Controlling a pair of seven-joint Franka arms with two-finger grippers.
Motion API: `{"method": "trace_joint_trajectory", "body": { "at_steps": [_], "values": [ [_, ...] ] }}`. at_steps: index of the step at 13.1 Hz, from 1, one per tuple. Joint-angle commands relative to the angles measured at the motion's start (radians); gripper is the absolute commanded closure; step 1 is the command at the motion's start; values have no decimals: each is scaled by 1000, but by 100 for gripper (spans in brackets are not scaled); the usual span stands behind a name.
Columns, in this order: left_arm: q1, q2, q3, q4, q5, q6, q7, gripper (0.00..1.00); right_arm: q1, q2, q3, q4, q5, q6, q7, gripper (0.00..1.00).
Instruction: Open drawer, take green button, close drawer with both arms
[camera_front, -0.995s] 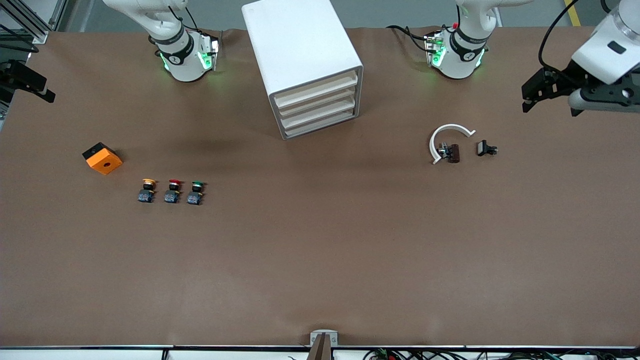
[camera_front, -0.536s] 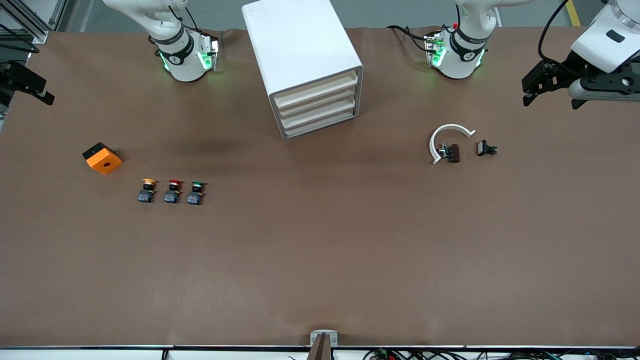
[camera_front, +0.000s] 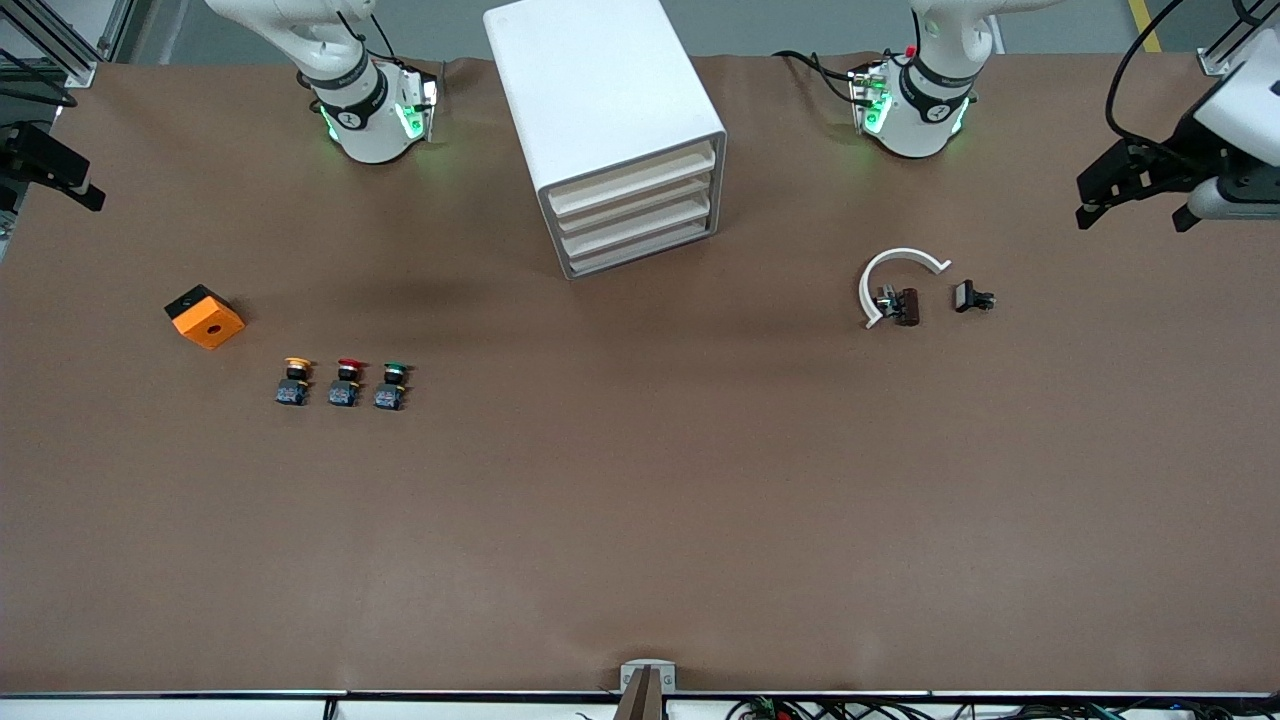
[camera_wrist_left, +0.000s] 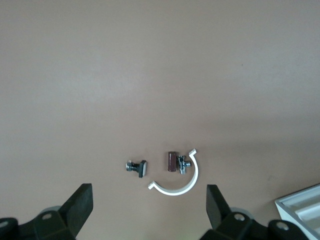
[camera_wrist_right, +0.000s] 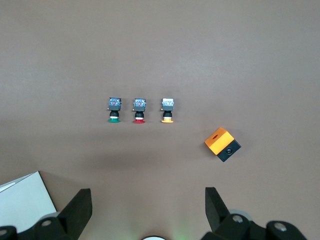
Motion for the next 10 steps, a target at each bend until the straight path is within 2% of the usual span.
{"method": "trace_joint_trajectory", "body": {
  "at_steps": [1,10],
  "values": [
    [26,6,-5,25,-29,-36,9,0,10,-30,-2,-21,-12,13,16,0],
    [20,14,-19,25,-17,-40,-6,0,10,-30,-3,-23,-11,15,16,0]
  ]
}}
